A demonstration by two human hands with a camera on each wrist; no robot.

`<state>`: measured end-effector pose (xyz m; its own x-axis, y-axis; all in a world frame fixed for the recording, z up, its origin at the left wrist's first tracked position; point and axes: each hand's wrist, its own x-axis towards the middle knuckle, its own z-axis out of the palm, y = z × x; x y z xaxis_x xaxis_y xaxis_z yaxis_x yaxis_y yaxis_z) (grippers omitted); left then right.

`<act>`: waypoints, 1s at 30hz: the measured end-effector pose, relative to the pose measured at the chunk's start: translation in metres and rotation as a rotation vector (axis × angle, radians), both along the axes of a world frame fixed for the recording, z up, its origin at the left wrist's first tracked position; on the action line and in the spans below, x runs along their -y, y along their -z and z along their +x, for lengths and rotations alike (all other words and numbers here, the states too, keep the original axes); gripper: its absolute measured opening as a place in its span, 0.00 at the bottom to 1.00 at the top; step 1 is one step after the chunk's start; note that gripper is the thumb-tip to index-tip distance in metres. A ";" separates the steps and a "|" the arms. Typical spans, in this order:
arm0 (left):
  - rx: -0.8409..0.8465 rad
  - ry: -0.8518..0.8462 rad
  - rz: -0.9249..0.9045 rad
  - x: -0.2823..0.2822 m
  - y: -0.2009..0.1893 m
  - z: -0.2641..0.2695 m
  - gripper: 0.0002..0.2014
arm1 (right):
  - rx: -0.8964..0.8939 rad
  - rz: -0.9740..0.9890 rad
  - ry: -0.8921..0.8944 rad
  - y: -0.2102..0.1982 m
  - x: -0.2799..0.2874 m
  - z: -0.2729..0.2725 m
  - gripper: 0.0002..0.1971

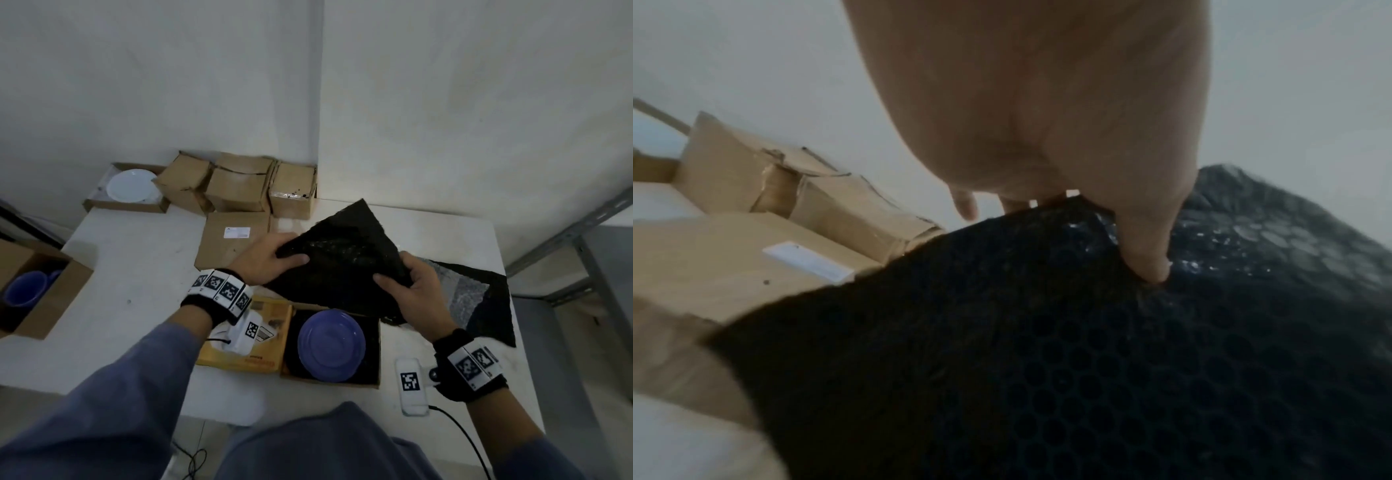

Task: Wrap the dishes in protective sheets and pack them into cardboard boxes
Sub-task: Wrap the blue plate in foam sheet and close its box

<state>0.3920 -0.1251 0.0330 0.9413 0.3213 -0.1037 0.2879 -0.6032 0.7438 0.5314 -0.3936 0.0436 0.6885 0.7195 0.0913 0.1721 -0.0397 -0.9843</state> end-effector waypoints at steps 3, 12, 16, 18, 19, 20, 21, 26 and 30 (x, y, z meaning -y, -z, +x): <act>0.029 -0.031 -0.066 0.009 0.003 -0.005 0.08 | -0.083 0.017 0.127 0.007 0.013 -0.003 0.13; -0.275 -0.160 -0.334 -0.001 0.032 -0.034 0.13 | -0.447 -0.018 0.374 0.036 0.053 -0.005 0.06; -0.135 -0.397 -0.472 -0.002 0.031 -0.039 0.13 | -0.409 -0.071 0.420 0.049 0.057 -0.015 0.06; -0.035 -0.568 -0.632 0.007 0.028 -0.043 0.14 | -0.352 -0.109 0.448 0.058 0.058 -0.020 0.07; -0.017 -0.630 -0.740 0.011 0.028 -0.047 0.15 | -0.345 -0.132 0.455 0.065 0.060 -0.023 0.08; -0.063 -0.640 -0.843 0.014 0.032 -0.052 0.18 | -0.342 -0.161 0.458 0.074 0.062 -0.025 0.08; -0.161 -0.621 -0.931 0.017 0.037 -0.059 0.20 | -0.332 -0.207 0.461 0.084 0.065 -0.026 0.08; -0.397 -0.648 -0.787 0.037 0.087 -0.089 0.15 | -0.195 -0.490 0.416 0.123 0.079 -0.035 0.04; -0.368 -0.644 -0.497 0.048 0.110 -0.097 0.15 | -0.124 -0.667 0.308 0.138 0.085 -0.041 0.06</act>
<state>0.2950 -0.1731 -0.0766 0.4735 0.6138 -0.6318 0.7314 0.1258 0.6703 0.4907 -0.4787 -0.0945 0.8447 0.3675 -0.3890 -0.0545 -0.6640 -0.7458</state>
